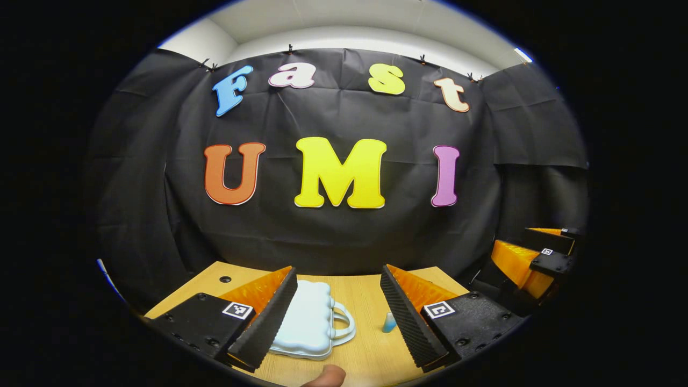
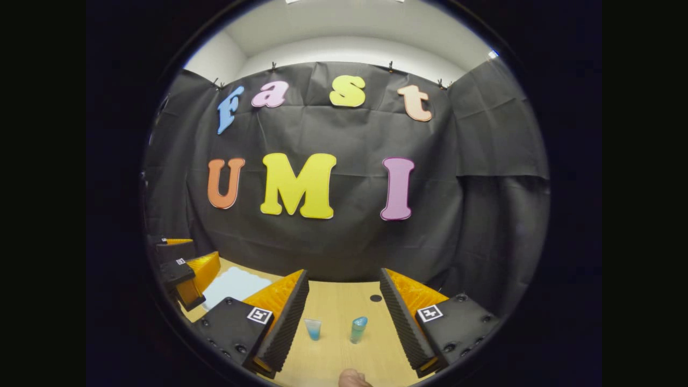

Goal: First open the suitcase, pack the skin care products into it, and then close the suitcase.

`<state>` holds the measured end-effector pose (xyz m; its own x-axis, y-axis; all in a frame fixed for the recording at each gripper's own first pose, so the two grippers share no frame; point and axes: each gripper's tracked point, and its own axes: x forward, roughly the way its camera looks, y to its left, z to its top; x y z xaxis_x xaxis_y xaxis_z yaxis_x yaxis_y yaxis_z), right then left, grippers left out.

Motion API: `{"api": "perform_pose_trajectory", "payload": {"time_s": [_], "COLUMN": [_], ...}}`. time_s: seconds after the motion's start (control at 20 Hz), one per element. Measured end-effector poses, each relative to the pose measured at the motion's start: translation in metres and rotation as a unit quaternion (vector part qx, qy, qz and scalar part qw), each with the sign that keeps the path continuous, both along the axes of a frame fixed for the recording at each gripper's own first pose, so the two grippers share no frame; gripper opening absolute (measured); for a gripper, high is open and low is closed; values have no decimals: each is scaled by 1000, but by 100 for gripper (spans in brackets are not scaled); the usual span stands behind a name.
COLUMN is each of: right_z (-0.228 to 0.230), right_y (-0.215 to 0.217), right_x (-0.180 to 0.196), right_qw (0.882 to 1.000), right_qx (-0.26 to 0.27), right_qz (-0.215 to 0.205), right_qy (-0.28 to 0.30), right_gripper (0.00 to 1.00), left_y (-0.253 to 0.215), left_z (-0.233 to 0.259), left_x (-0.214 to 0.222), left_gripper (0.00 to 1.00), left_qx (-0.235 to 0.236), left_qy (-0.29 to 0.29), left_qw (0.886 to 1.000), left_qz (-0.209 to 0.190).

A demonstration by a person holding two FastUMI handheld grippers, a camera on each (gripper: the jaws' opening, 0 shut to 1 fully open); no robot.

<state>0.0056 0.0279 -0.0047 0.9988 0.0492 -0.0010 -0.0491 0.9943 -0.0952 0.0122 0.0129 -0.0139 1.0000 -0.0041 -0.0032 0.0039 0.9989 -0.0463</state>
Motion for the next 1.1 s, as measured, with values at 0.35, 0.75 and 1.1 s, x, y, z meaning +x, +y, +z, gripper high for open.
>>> {"api": "perform_pose_trajectory", "payload": {"time_s": [0.35,0.75,1.1], "right_z": [1,-1,-21], "right_y": [-13,-81,-127], "right_x": [-5,7,23], "right_qw": [1000,999,999], "right_qx": [-21,-16,-11], "right_qz": [-2,-45,-43], "right_qy": [-5,2,26], "right_gripper": [79,79,78], "left_y": [4,4,-22], "left_z": [-24,-101,-197], "left_x": [2,31,66], "left_gripper": [99,99,98], "left_qx": [32,243,469], "left_qy": [21,46,98], "left_qw": [999,969,878], "left_qz": [6,19,4]}}
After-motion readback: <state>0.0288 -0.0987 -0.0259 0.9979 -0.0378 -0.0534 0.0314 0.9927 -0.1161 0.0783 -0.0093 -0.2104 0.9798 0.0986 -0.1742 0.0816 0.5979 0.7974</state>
